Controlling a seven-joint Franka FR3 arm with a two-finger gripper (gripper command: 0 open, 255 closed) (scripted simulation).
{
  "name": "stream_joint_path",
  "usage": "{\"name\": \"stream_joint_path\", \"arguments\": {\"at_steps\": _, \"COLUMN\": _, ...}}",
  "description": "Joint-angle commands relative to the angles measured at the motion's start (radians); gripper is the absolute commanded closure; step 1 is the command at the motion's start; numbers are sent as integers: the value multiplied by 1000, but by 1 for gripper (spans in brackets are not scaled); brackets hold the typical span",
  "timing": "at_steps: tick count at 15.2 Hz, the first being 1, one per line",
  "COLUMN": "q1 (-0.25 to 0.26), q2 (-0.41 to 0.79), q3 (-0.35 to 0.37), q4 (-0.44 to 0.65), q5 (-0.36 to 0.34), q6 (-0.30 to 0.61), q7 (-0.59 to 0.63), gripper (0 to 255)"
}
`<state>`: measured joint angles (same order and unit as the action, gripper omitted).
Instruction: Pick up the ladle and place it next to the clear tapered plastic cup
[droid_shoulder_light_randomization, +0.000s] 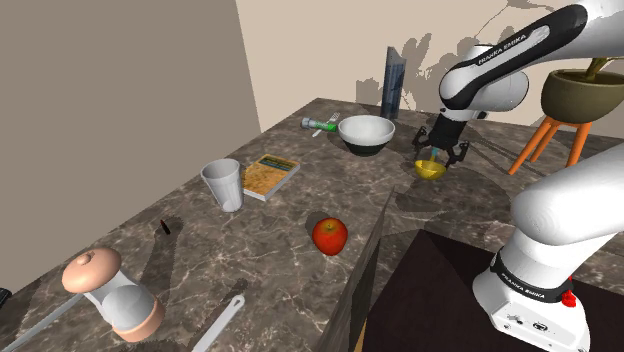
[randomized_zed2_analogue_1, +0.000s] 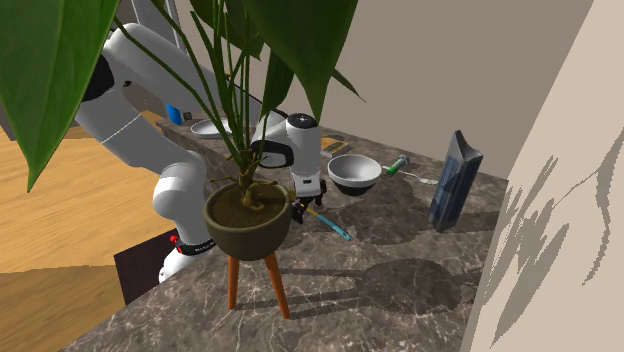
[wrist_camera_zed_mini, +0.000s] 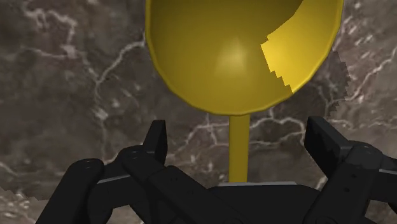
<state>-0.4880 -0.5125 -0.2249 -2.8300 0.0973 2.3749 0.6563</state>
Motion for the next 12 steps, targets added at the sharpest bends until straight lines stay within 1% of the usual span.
{"name": "stream_joint_path", "arguments": {"at_steps": 1, "q1": 0, "q2": 0, "q3": 0, "q4": 0, "q5": 0, "q6": 0, "q7": 0, "gripper": 0}}
{"name": "stream_joint_path", "arguments": {"at_steps": 2, "q1": 0, "q2": 0, "q3": 0, "q4": 0, "q5": 0, "q6": 0, "q7": 0, "gripper": 255}}
{"name": "stream_joint_path", "arguments": {"at_steps": 11, "q1": 0, "q2": 0, "q3": 0, "q4": 0, "q5": 0, "q6": 0, "q7": 0, "gripper": 255}}
{"name": "stream_joint_path", "arguments": {"at_steps": 12, "q1": -2, "q2": -12, "q3": 3, "q4": 7, "q5": -3, "q6": -18, "q7": 5, "gripper": 255}}
